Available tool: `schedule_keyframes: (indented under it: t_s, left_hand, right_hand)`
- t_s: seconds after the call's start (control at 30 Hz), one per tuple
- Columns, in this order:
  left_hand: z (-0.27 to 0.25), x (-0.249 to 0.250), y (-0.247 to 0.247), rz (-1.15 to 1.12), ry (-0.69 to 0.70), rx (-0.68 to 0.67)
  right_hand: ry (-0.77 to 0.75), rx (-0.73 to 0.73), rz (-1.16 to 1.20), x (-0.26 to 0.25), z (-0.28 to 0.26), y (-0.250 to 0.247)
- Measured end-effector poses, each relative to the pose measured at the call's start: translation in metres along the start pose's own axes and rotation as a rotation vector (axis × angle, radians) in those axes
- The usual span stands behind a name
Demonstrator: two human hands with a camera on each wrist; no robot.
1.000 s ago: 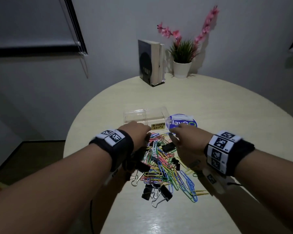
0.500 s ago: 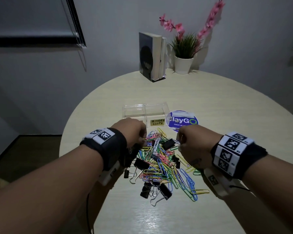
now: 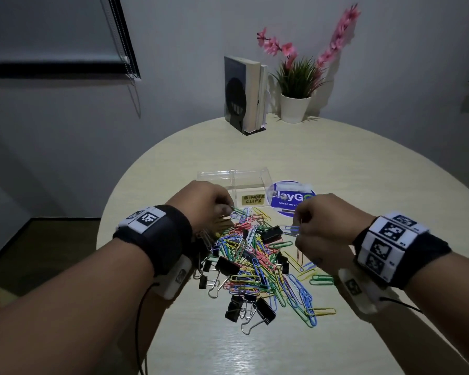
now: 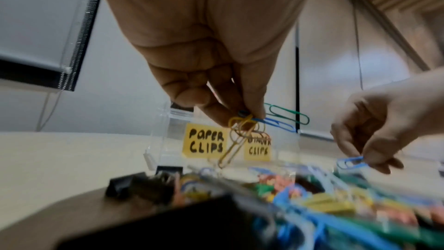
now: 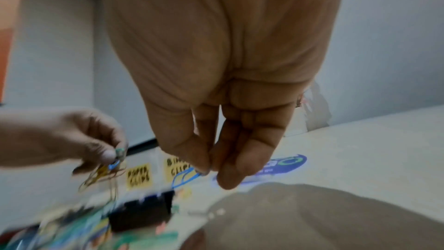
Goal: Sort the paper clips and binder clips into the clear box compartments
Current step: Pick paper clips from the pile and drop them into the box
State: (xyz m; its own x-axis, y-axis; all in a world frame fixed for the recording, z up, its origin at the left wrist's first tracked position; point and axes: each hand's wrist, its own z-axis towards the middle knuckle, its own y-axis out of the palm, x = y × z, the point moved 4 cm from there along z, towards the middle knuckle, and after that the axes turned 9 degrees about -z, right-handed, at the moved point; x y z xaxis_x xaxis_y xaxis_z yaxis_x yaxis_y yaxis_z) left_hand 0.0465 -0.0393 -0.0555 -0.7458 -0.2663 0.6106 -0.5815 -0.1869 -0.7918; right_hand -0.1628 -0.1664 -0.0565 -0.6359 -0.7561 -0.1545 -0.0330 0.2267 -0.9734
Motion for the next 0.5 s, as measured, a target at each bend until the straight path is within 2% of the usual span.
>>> schedule_keyframes:
  t_s: [0.17,0.3,0.5]
  left_hand:
    - [0.0,-0.002,-0.026,-0.409,-0.028,0.179]
    - [0.007,-0.006,-0.047,-0.625,-0.074,0.34]
    - [0.031,-0.02,-0.062,-0.752,-0.119,0.527]
  right_hand:
    - [0.081,0.109,0.271,0.009,0.013,-0.033]
    - [0.042,0.183,0.431,-0.016,0.035,-0.057]
    - [0.022,0.182,0.505,-0.06,0.082,-0.059]
